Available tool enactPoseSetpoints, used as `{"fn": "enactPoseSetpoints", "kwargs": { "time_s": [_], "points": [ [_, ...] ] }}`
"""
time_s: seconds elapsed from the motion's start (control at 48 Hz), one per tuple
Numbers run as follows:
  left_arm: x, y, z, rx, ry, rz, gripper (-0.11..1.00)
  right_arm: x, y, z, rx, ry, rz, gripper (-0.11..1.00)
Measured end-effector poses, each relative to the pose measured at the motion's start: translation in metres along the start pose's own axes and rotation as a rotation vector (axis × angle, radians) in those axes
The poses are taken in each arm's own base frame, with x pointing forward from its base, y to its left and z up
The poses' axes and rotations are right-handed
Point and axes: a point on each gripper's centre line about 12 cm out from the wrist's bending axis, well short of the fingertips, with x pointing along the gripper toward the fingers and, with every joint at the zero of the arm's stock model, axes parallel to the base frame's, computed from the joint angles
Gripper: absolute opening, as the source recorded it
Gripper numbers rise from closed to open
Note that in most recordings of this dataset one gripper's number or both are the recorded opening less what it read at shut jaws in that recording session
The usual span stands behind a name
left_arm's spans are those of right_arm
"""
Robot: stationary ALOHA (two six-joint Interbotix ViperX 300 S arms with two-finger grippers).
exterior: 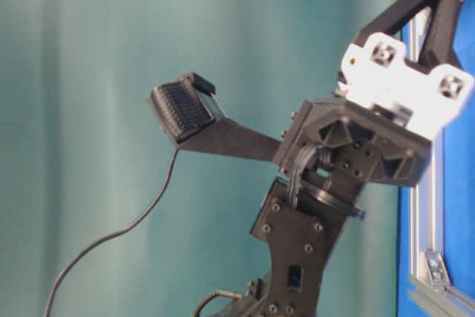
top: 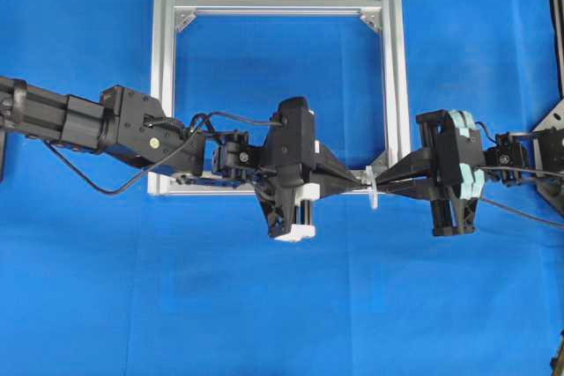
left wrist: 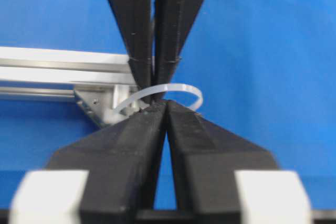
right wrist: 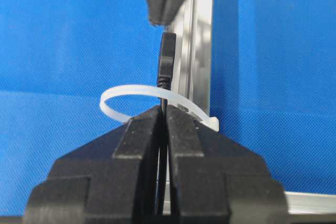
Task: Insert the wire through the string loop located on the right side.
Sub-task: 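Move the left gripper down and right toward the plug past the loop, then close the left gripper on the USB plug protruding from the loop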
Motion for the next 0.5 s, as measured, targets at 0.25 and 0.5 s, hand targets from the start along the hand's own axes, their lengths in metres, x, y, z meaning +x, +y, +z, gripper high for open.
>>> {"fn": "enactPoseSetpoints", "kwargs": {
  "time_s": [0.25, 0.5],
  "points": [
    [-0.0001, -0.0031, -0.0004, 0.010, 0.001, -0.006, 0.82, 0.0000, 0.0004, -0.0001, -0.001, 0.000, 0.001, -0.04],
    [-0.0001, -0.0031, -0.0004, 0.010, 0.001, -0.006, 0.88, 0.0000, 0.0004, -0.0003, -0.001, 0.002, 0.001, -0.04]
  ]
}}
